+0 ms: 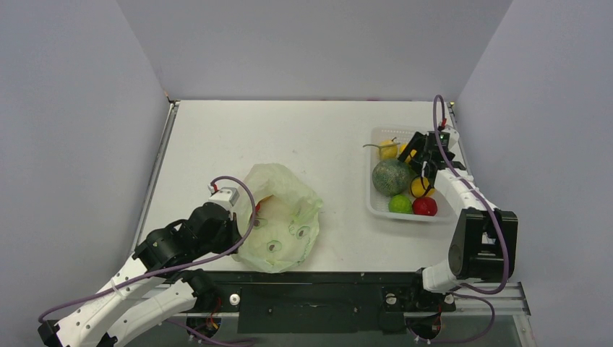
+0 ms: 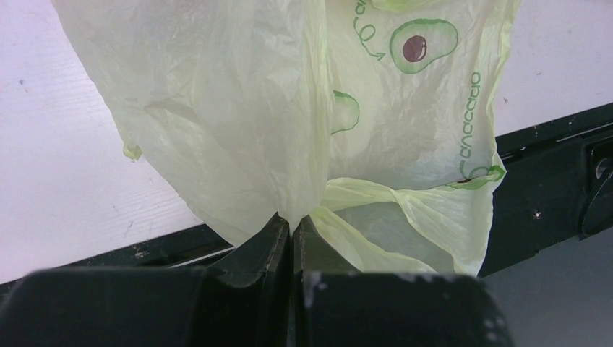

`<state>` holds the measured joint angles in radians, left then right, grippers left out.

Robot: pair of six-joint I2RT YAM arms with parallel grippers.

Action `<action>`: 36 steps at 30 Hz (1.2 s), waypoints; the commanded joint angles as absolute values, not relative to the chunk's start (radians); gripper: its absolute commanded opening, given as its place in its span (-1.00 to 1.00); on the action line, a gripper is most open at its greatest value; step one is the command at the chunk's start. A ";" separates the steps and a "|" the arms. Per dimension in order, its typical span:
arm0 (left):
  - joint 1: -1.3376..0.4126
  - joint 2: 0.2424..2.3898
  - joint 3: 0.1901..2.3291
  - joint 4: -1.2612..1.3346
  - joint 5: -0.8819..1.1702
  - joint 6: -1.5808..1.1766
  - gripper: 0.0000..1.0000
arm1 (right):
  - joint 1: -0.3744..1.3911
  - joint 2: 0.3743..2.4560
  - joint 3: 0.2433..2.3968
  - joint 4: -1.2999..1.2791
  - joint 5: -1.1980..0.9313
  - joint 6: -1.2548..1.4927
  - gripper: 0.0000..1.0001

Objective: Take the fake fruits out of the plastic bag
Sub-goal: Place the fake fruit in the bin, then adjust the plastic bag at the center of the board.

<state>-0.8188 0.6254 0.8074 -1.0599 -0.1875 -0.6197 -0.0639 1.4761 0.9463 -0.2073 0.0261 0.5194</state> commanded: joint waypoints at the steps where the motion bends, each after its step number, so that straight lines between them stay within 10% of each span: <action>1: -0.831 0.622 0.821 -1.025 -0.204 -0.606 -1.00 | -0.049 1.352 0.916 -0.135 0.075 0.509 0.66; 16: -0.840 0.651 0.823 -1.029 -0.219 -0.616 -1.00 | 0.564 1.090 0.796 0.188 -0.071 0.575 0.59; 25: -0.852 0.699 0.823 -1.031 -0.242 -0.634 -1.00 | 1.045 1.221 0.733 0.399 0.061 0.592 0.16; 36: -0.875 0.698 0.823 -1.029 -0.253 -0.639 -1.00 | 1.200 1.497 0.802 0.510 0.089 0.574 0.00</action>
<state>-0.8650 0.7025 0.8074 -1.0580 -0.2321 -0.6254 1.1809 1.3994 0.7410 0.4042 0.0574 0.5808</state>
